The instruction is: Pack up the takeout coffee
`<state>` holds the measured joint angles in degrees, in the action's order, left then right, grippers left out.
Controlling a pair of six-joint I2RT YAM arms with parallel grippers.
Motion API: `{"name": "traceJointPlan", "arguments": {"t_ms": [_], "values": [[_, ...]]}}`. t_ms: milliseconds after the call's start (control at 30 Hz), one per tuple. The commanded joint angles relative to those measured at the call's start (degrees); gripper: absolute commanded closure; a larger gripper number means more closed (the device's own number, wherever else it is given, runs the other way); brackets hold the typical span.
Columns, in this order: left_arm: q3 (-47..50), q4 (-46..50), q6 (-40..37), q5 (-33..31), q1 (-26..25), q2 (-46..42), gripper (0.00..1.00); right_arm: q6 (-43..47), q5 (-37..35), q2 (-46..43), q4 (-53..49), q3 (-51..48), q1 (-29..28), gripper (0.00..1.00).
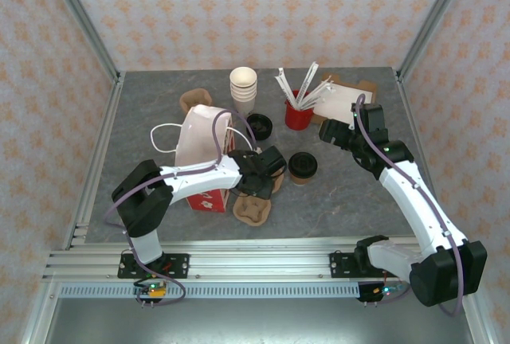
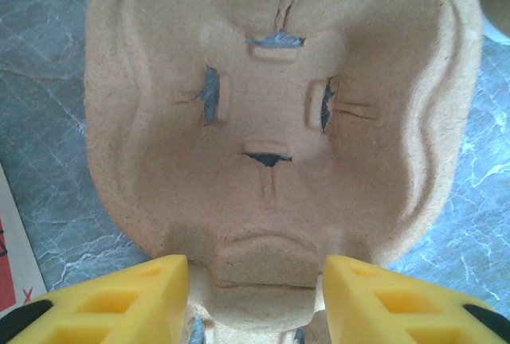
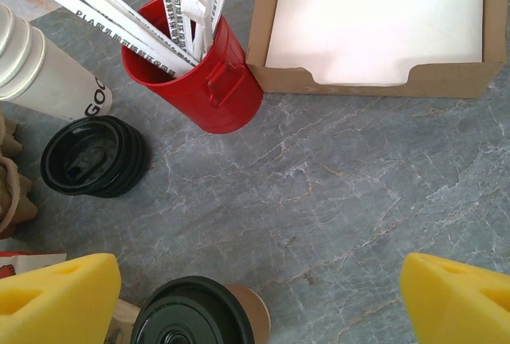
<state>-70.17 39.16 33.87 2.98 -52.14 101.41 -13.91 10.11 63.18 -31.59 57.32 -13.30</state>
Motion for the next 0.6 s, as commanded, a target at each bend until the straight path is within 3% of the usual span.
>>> {"name": "traceJointPlan", "arguments": {"t_ms": [0, 567], "values": [[0.8, 1.4, 1.4, -0.3, -0.4, -1.1, 0.51, 0.4, -0.3, 0.0, 1.0, -0.1, 0.1, 0.09], [-0.8, 1.8, 0.8, -1.0, -1.3, 1.3, 0.52, 0.4, -0.2, -0.2, 1.1, -0.5, 0.1, 0.09]]}}
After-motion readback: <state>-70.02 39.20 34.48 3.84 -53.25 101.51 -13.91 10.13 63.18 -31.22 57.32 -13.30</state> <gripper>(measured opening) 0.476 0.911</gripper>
